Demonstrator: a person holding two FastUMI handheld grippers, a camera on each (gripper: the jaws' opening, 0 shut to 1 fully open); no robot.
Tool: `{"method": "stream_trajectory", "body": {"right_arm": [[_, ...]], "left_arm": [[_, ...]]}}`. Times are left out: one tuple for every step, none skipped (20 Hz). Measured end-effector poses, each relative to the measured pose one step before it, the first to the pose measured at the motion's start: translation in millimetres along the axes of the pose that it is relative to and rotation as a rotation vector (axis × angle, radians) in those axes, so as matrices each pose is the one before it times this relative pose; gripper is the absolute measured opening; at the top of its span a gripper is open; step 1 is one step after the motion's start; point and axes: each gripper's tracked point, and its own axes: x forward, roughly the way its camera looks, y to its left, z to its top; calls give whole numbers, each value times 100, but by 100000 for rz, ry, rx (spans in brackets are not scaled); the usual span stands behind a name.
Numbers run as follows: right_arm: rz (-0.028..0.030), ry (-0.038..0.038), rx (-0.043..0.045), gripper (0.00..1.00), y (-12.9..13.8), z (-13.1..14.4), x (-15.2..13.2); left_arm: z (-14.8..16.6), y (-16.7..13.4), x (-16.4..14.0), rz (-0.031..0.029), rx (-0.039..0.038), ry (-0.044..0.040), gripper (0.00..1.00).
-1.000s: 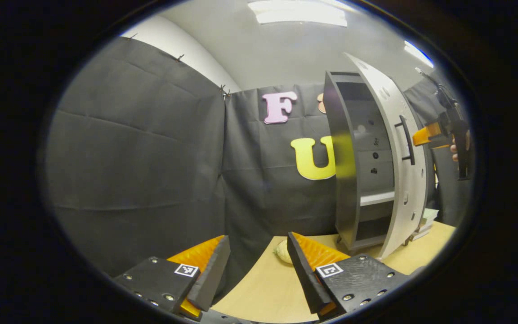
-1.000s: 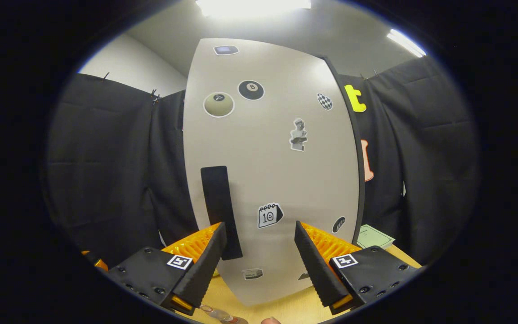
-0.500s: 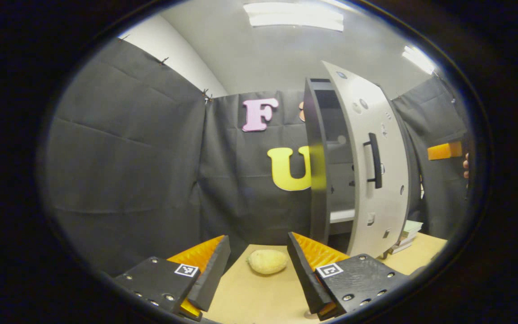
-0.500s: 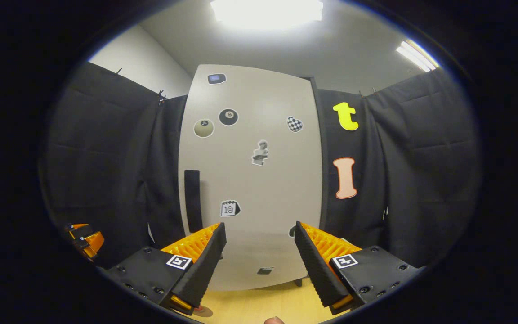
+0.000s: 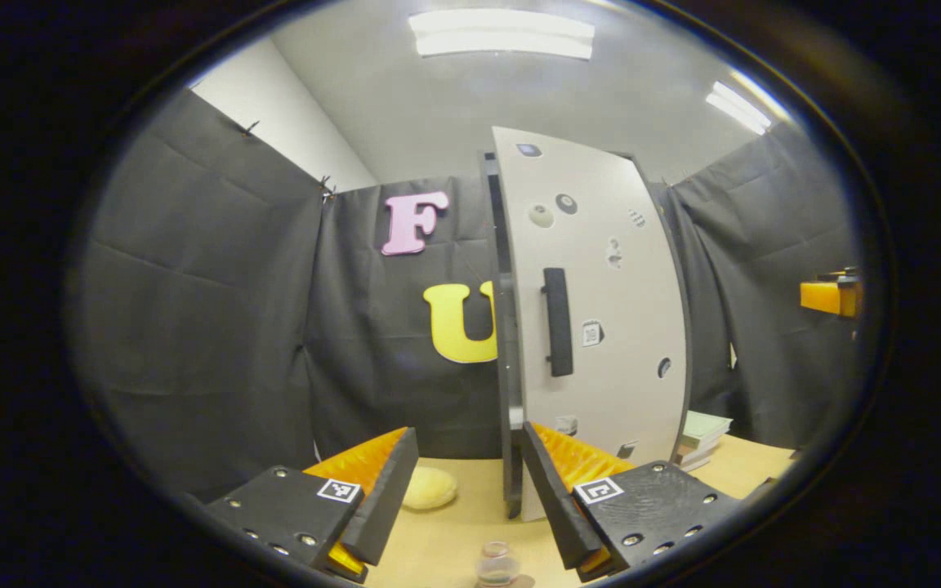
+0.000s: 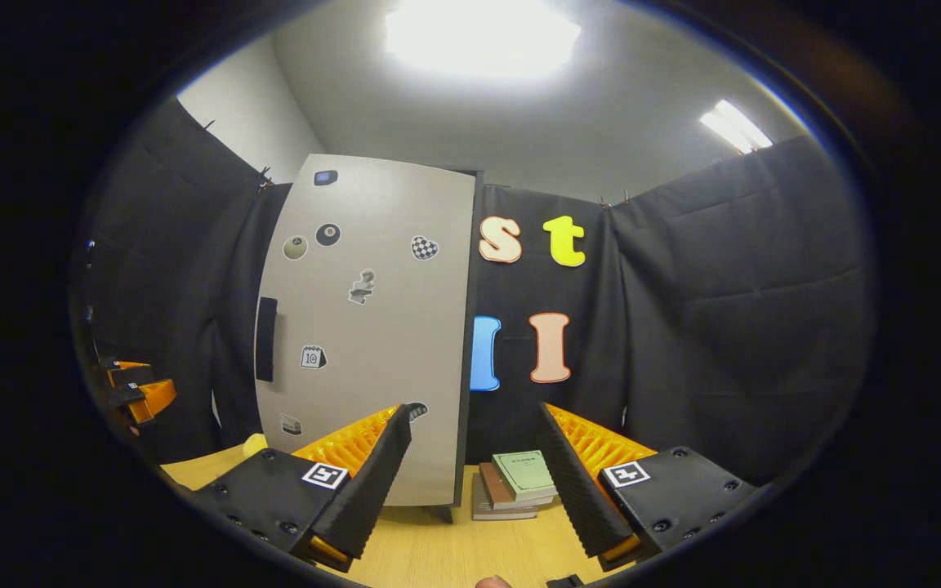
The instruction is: Open the cabinet door with the right hand, grasp the bottle in the cabinet with the left hand and place it on the coaster, then close the cabinet door with the right hand.
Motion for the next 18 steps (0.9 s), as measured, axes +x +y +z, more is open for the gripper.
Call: {"method": "stream_trajectory", "body": {"right_arm": [[-261,52,799,93,-595,-236,-210],[-543,662,412,98,-560,-411,-128],[-630,761,335,98,-437,-424,-54],[-417,668,335,98,-316,-341,-38],[-163,791,575,98,-186,-398,88],[-179,902,851,98,-176,-454,-91],[-48,638,951,93,-104,-364,-17],[0,834,934,98,-194,-301,-31],[100,1043,742,98,-95,-311,29],[-255,780,560,98,-191,-207,-108],[-37,508,450,98,-139,-27,87],[158,317,327,98,-44,17,-48],[144,-224,19,98,-15,141,-48],[-110,-242,-362,98,-55,183,-108],[231,-109,-534,98,121,142,-47],[460,207,-673,98,219,101,-83],[382,219,-753,98,243,89,-12],[351,228,-939,98,291,82,80]], "left_arm": [[489,-687,-172,-289,221,-895,80],[186,-602,-485,-626,357,-608,80],[161,-574,-170,-530,544,-82,80],[5,-341,-132,-365,503,283,77],[-6,-370,-58,-502,374,446,77],[3,-275,-65,-402,488,533,77],[123,-149,71,121,679,251,77],[114,154,173,463,593,-268,77],[237,-44,139,300,489,-533,77],[139,-171,53,-78,470,-226,77],[122,-93,8,138,489,-158,80],[-80,-39,-46,-52,171,-12,77],[-13,20,-71,34,-40,47,77],[-186,240,130,326,-221,178,77],[-64,155,146,296,-440,291,77],[-97,254,124,336,-647,230,77],[-145,90,-55,147,-540,238,77],[-135,332,130,267,-421,280,77]]}}
